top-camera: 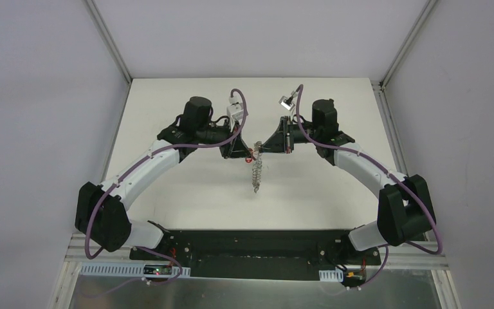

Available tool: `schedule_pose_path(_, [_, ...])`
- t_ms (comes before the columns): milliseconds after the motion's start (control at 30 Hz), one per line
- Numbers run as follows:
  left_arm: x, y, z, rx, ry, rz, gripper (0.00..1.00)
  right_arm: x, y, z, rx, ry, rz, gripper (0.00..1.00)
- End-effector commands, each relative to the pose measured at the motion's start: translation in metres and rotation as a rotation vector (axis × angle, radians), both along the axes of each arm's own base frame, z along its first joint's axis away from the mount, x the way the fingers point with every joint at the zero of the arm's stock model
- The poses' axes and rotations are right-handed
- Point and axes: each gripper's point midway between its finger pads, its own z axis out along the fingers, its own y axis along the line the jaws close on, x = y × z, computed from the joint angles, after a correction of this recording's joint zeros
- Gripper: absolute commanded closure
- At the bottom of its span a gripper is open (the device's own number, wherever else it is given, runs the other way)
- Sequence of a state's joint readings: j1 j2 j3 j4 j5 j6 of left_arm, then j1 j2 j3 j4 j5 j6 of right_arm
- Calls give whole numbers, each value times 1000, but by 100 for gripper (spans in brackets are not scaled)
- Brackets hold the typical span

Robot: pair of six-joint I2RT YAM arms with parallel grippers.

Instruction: Put the keys on the keyring

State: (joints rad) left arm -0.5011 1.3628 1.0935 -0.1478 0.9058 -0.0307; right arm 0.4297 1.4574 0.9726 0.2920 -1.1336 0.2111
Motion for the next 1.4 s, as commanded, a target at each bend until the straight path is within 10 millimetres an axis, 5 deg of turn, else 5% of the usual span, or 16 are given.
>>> schedule_pose_path(0, [-5,0,14,29,-88,-45,100,-6,-3,37,44,-147,34,100])
schedule_pose_path(300, [12,1,18,128,-61,37,100,0,-4,19,-8,-155,-2,99])
schedule_pose_path(633, [15,-1,16,157,-30,44,100,4,-7,20,-19,-153,-26,72])
schedule_pose_path(833, [20,-5,16,187,17,35,100,9,-22,23,-49,-208,-67,53])
schedule_pose_path(1000, [44,-20,20,213,75,37,100,25,-40,28,-85,-229,-172,51])
schedule_pose_path(1133, [78,-41,43,205,59,45,100,46,-62,31,-112,-234,-292,49])
schedule_pose_path(1233, [100,-53,42,213,73,52,100,56,-78,34,-117,-226,-359,49])
schedule_pose_path(1367, [100,-62,21,240,111,45,100,60,-97,33,-127,-198,-415,48])
